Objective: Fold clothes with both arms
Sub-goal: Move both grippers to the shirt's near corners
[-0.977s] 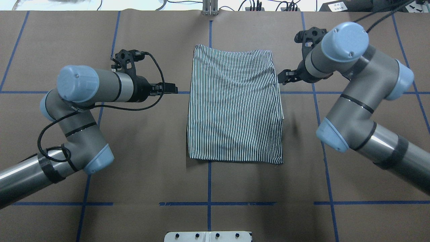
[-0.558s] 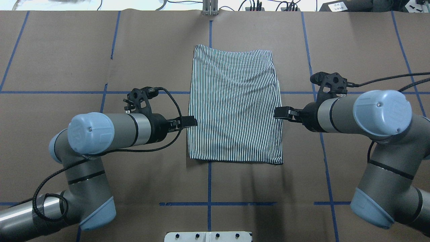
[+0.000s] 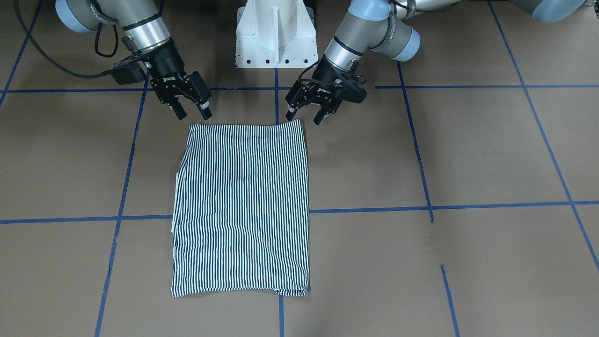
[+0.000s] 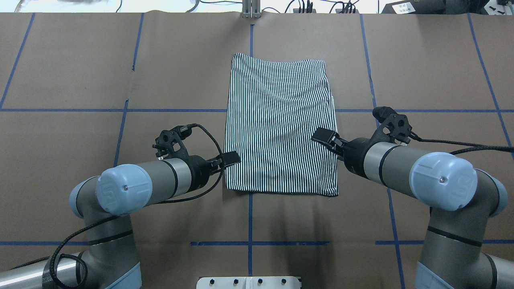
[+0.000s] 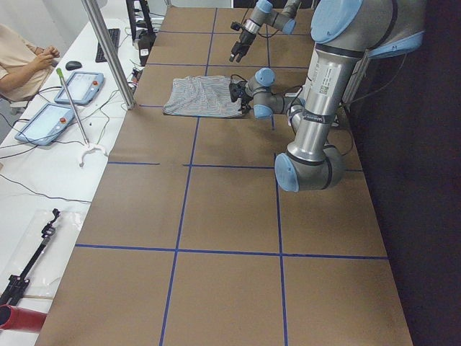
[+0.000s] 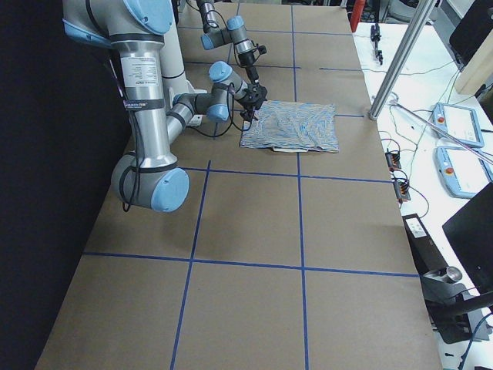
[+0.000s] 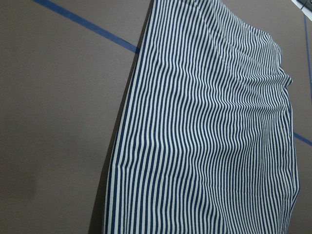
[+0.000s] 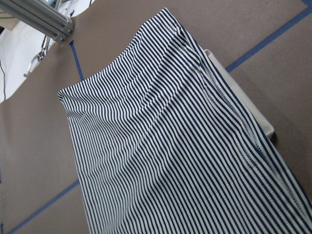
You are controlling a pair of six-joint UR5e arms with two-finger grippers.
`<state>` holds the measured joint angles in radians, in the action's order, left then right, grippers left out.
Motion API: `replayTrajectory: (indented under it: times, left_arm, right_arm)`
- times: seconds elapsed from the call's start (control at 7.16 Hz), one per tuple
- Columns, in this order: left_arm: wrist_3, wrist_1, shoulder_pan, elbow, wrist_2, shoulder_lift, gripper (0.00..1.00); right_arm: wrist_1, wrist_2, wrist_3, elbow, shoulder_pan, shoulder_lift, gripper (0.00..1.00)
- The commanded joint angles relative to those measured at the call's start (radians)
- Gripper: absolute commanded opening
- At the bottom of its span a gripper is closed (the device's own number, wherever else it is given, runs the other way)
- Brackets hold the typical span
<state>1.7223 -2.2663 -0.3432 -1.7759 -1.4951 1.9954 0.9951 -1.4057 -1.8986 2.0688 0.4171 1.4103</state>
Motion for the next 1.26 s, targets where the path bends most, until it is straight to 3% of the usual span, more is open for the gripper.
replayTrajectory:
  times: [0.0,0.28,0.98,1.12]
  left_arm:
    - [0.084,-0.001,0.038,0.053,0.019,0.008,0.88]
    - [0.100,-0.006,0.044,0.085,0.042,0.022,0.60]
    - [0.098,-0.007,0.056,0.119,0.042,0.033,0.56]
    - [0.095,-0.007,0.058,0.119,0.041,0.034,0.47]
  right_arm:
    - [-0.059,0.088,-0.094,-0.022,-0.030,-0.002,1.00]
    - [-0.059,0.090,-0.094,-0.027,-0.035,-0.002,1.00]
    - [-0.059,0.099,-0.094,-0.036,-0.040,-0.001,1.00]
    - [-0.059,0.112,-0.094,-0.039,-0.049,-0.001,1.00]
